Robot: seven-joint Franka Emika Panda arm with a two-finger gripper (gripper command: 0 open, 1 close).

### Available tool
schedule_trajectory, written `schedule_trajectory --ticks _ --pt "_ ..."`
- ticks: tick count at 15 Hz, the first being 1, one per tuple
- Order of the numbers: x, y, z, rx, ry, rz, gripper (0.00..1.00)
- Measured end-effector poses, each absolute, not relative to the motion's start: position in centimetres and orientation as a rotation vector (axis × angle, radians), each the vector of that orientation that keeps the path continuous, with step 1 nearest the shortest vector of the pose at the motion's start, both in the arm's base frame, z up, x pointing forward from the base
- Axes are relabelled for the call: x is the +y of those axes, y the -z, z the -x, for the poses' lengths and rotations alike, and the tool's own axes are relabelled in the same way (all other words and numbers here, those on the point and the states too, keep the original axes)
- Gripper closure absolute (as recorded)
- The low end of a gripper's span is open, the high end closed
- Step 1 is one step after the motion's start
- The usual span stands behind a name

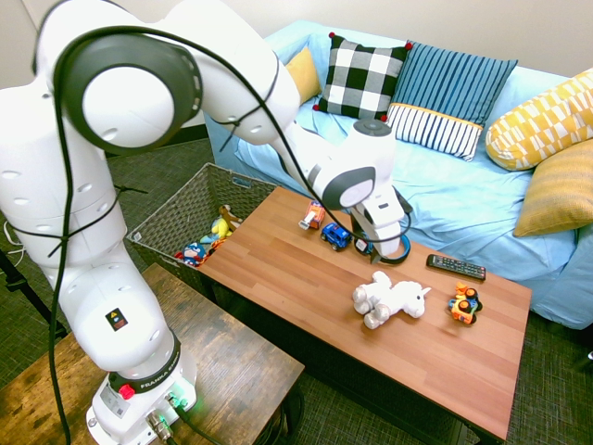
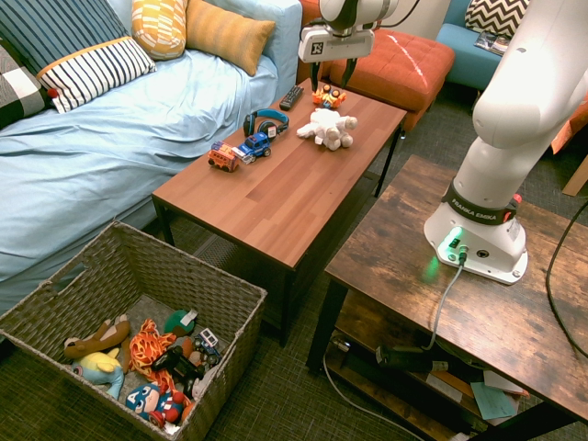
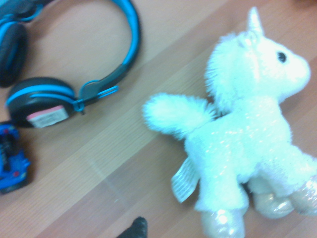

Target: Put the stuffed toy in the basket

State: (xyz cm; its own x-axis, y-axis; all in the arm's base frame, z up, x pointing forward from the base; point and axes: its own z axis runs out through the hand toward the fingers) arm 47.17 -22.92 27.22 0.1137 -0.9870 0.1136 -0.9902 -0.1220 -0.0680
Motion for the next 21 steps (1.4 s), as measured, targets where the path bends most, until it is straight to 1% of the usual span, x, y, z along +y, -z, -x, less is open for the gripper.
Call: schedule_trajectory --ticks 4,9,17,18,21 --pt "-27.1 -22.5 -48.8 -2.171 -0.178 -2.187 0.0" --pt "-29.4 -16.9 -50.6 -2.229 -0.115 -2.096 0.0" --pt "-31.6 -12.1 -51.9 -2.3 -0.081 -2.018 0.0" --pt "-31.7 -11.6 -52.0 -2.301 -0.077 -2.015 1.0" --pt "-31.9 -9.8 -52.1 -2.297 -0.058 -2.014 1.0"
